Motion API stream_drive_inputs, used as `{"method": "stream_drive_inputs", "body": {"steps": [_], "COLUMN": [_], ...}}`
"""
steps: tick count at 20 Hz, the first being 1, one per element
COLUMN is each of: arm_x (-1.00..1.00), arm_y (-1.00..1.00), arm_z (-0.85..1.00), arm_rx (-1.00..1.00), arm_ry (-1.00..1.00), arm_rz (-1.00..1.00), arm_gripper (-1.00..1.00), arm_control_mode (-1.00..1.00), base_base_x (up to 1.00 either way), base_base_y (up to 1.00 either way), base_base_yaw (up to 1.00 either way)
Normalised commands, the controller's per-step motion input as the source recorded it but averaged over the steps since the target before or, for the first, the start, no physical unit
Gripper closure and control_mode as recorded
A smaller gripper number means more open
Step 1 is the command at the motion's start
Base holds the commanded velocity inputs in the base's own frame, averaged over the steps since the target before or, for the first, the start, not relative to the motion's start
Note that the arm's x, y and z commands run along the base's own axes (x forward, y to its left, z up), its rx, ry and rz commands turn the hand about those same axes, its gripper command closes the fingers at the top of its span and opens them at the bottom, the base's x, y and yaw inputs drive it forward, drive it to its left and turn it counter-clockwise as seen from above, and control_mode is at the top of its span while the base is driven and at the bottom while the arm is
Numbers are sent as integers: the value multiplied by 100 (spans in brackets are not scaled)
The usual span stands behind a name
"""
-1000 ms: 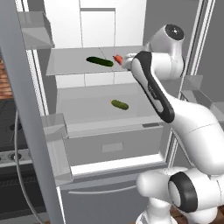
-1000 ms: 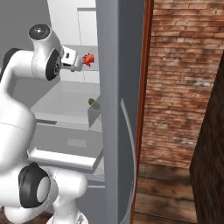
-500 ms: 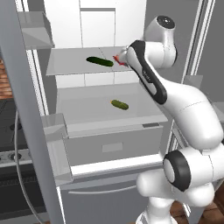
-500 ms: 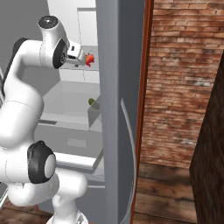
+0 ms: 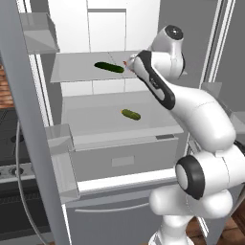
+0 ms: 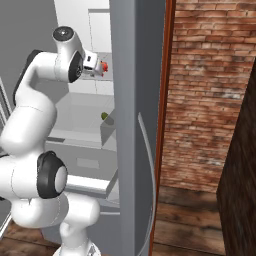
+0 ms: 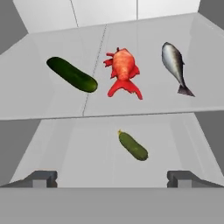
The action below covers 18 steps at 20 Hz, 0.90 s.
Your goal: Place one cucumber and one fish in each tupperware on the nearby counter, to pack two identical lunches.
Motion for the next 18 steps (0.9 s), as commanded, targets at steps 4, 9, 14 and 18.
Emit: {"method": "stream_drive_inputs", "body": {"steps": [4,9,14,18], "arm_x": [51,40,32,36], "arm_y": [0,0,0,0], "arm_z": [-11,0,0,0], "arm_rx": [0,0,0,0], "arm_ry": [-2,0,0,0], "arm_rz": [0,0,0,0], "arm_gripper": [-100,-100,-100,-100], "arm_control_mode": [-100,-100,-100,-100], "base_base_x": [0,0,0,0], "base_base_y": [0,0,0,0], "base_base_yaw": [0,0,0,0]}}
